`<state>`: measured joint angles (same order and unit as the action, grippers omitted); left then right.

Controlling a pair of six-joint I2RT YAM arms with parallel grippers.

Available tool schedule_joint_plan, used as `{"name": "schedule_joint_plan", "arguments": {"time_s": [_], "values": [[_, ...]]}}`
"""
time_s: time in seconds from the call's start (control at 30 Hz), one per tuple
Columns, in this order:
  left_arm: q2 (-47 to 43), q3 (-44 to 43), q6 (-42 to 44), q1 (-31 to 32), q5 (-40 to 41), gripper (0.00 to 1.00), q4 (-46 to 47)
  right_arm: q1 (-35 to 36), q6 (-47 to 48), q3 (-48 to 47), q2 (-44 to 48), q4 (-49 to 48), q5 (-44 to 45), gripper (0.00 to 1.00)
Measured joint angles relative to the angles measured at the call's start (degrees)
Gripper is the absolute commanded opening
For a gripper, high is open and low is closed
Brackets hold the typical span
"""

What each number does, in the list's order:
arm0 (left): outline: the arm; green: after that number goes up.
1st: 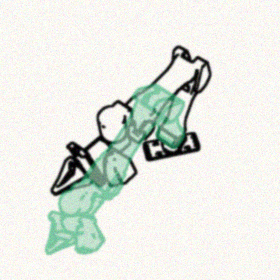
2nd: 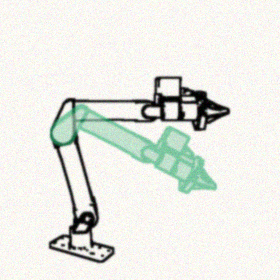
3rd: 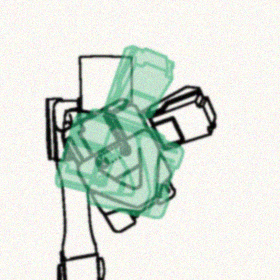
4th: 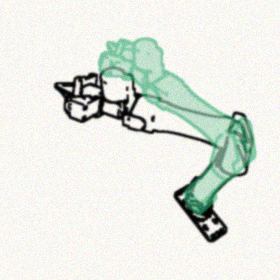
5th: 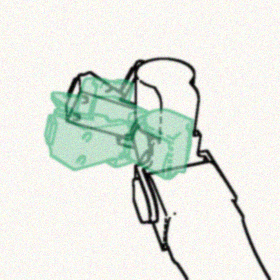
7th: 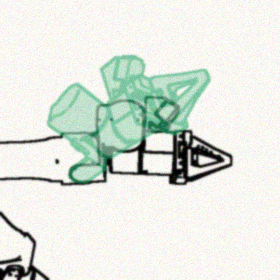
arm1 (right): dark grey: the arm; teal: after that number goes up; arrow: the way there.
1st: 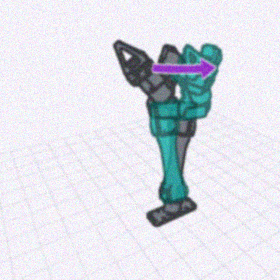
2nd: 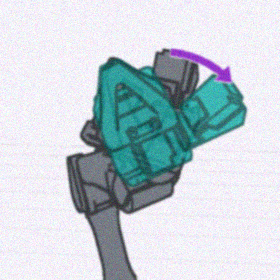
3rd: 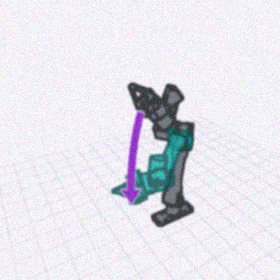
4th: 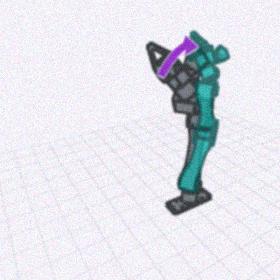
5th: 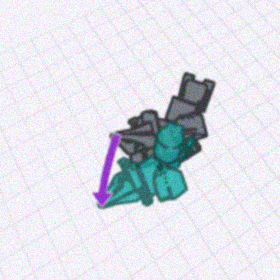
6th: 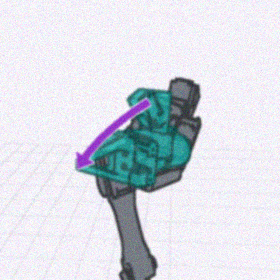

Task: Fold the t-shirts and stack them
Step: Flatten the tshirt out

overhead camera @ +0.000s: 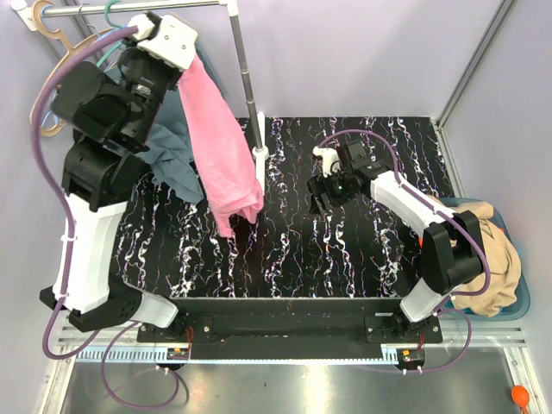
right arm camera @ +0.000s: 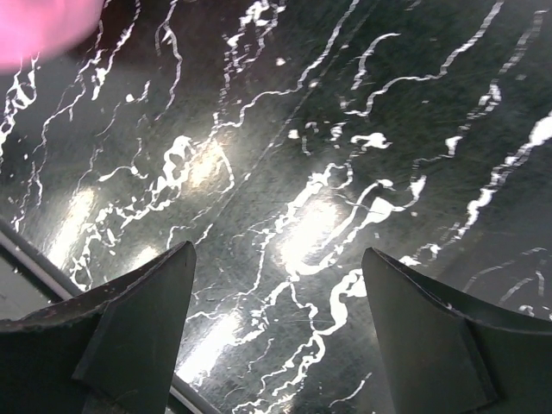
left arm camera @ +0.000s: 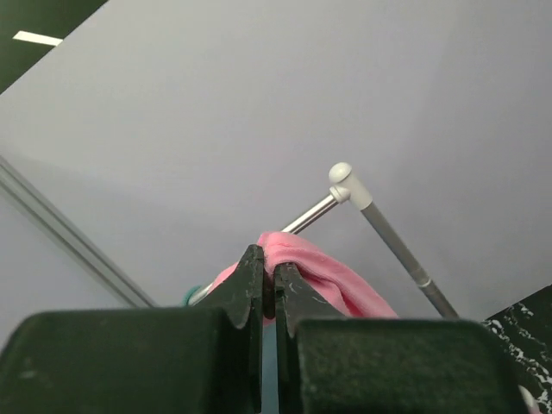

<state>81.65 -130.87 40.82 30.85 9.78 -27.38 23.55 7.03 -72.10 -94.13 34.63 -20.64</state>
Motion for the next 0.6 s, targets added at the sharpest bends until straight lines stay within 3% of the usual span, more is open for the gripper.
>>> {"name": "schedule_joint_plan", "arguments": {"time_s": [0.43, 0.6], "values": [[-1.79, 18.34, 4.00, 0.07, 3.82, 0.00, 2.34, 5.92, -0.44, -4.09, -5.66, 1.18, -2.95, 0.80], [-2.84, 19.28, 5.31, 2.54, 6.03, 0.00, 1.73, 5.86, 0.22, -5.25, -5.64, 1.16, 0.04, 0.79]]}}
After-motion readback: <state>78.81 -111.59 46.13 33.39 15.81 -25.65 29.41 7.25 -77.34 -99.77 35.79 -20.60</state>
